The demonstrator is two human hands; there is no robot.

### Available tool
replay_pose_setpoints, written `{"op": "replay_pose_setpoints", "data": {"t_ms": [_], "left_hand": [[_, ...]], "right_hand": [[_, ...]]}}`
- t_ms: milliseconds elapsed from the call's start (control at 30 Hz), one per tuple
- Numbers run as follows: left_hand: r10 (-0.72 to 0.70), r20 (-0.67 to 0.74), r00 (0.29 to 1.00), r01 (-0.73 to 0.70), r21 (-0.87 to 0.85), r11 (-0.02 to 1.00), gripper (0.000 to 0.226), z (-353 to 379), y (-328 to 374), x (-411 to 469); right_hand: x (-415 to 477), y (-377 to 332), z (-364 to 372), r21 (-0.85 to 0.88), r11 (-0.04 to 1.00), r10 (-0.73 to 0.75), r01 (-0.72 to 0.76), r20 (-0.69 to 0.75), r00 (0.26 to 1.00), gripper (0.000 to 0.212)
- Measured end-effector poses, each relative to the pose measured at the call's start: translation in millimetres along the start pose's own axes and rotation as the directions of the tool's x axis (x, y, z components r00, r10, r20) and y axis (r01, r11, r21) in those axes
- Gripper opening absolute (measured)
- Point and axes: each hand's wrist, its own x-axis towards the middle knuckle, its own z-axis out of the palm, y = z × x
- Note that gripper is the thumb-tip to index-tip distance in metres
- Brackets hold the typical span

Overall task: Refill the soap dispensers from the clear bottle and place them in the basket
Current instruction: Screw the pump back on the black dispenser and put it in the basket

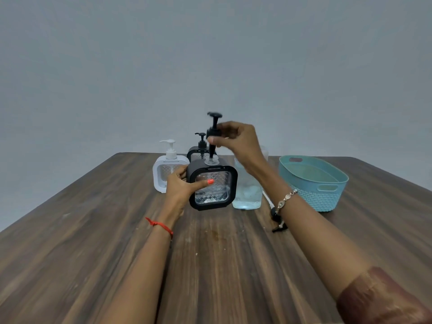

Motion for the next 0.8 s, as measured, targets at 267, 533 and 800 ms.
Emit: {"op": "replay_pose_setpoints", "data": {"t_ms": [267, 533, 800], "left_hand": [[0.000, 0.002, 1.000, 0.000, -0.013, 1.000, 0.044, -1.8, -1.6, 0.6], [-0.016, 0.018, 1.000, 0.016, 0.011, 1.000, 0.051, -0.8, -5.3, 1.7], [-0.032, 0.007, 0.999, 0.033, -0.044, 0.998, 0.051, -0.8, -4.2, -0.3]], "right_hand": [[-20.4, 27.0, 10.4, -0.099, 0.993, 0.068, -0.068, -0.002, 0.998, 0.027], [-26.9, 23.2, 15.6, -0.172, 0.981, 0.062, -0.085, -0.135, 0.989, 0.034], [-29.9, 23.7, 6.7, 0.118, 0.983, 0.150, -0.141, -0.069, 0.986, 0.019]]}}
